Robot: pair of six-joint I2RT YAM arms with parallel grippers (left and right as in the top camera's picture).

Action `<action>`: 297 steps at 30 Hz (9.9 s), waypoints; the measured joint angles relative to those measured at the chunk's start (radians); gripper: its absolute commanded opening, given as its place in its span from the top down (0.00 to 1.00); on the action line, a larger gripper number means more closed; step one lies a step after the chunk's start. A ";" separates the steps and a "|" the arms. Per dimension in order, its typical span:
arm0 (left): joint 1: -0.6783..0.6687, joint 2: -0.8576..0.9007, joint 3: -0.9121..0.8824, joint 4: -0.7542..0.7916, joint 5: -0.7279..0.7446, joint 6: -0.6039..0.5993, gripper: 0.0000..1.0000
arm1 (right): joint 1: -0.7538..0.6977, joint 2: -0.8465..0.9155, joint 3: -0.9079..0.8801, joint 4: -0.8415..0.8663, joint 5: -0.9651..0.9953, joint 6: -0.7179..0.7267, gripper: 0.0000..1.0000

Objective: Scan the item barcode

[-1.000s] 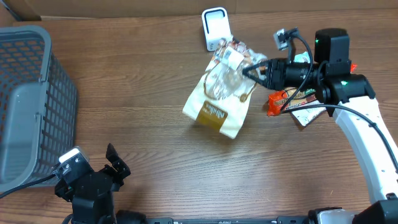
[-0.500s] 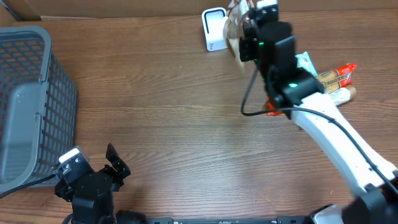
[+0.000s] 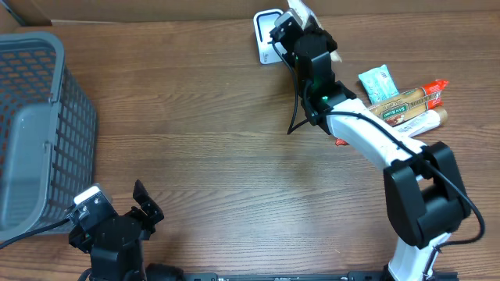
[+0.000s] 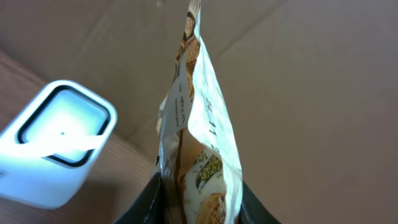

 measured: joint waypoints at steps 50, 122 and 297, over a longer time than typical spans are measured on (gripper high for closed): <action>0.000 0.000 0.000 0.000 0.000 0.000 0.00 | 0.008 0.288 0.003 0.397 -0.054 -0.504 0.86; 0.000 -0.001 0.000 0.000 0.000 0.000 0.00 | -0.741 -0.513 0.400 -1.751 -1.017 0.901 0.00; 0.172 -0.371 -0.829 1.022 0.571 0.618 0.01 | -0.391 -1.948 -1.364 -0.388 -0.819 0.681 0.00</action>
